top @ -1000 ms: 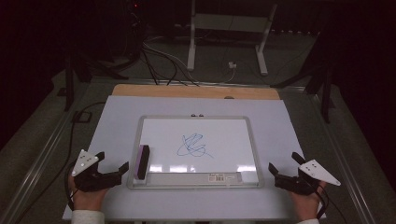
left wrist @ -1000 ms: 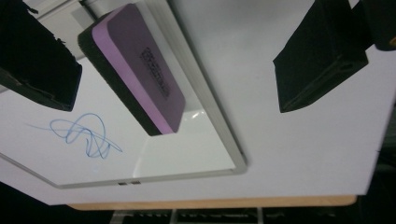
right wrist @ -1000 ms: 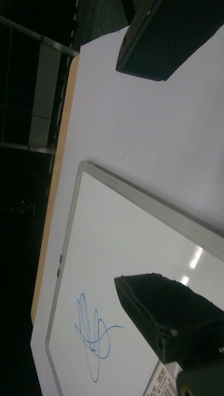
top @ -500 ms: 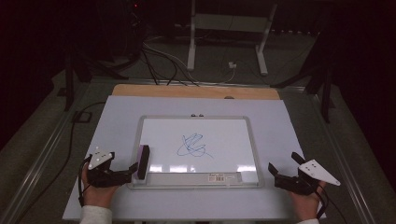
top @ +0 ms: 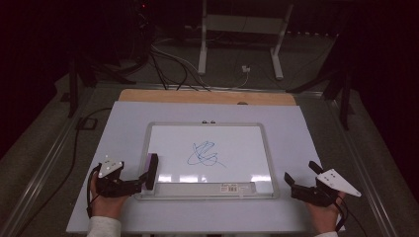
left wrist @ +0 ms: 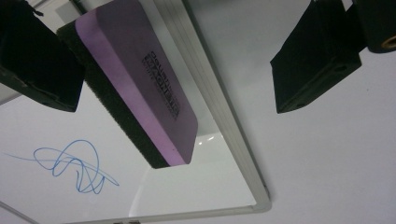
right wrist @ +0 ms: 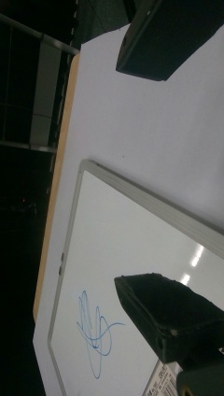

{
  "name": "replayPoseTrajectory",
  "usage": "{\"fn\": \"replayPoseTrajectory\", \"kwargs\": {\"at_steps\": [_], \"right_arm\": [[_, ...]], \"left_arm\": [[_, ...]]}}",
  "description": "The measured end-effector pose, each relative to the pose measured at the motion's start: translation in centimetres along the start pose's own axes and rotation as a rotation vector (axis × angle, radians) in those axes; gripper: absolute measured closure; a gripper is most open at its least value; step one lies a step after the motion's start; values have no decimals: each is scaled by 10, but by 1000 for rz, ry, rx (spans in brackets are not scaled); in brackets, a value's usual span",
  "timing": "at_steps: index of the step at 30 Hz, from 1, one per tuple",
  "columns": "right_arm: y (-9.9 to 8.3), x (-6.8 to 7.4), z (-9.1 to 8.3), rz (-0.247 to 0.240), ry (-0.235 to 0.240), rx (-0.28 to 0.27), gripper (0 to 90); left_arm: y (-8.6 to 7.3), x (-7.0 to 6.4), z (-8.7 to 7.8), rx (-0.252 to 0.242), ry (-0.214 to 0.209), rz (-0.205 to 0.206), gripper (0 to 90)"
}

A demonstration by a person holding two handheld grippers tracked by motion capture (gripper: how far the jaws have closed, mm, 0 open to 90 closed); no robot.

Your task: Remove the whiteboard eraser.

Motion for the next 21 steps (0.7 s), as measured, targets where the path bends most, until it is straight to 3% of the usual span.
{"fn": "replayPoseTrajectory", "kwargs": {"at_steps": [10,21], "right_arm": [[0,0,0,1,0,0,14],[0,0,0,1,0,-1,14]], "left_arm": [[0,-3,4,32,-3,2,64],[0,3,-2,22,20,-38,79]]}}
Point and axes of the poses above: each handheld gripper's, and its own axes: z roughly forward along the jaws, y roughly out of its top, x roughly to its left, the point moved 2 cm from there along z, roughly forward along the jaws, and after that the axes turned 4 degrees about z, right-handed, at the moved point
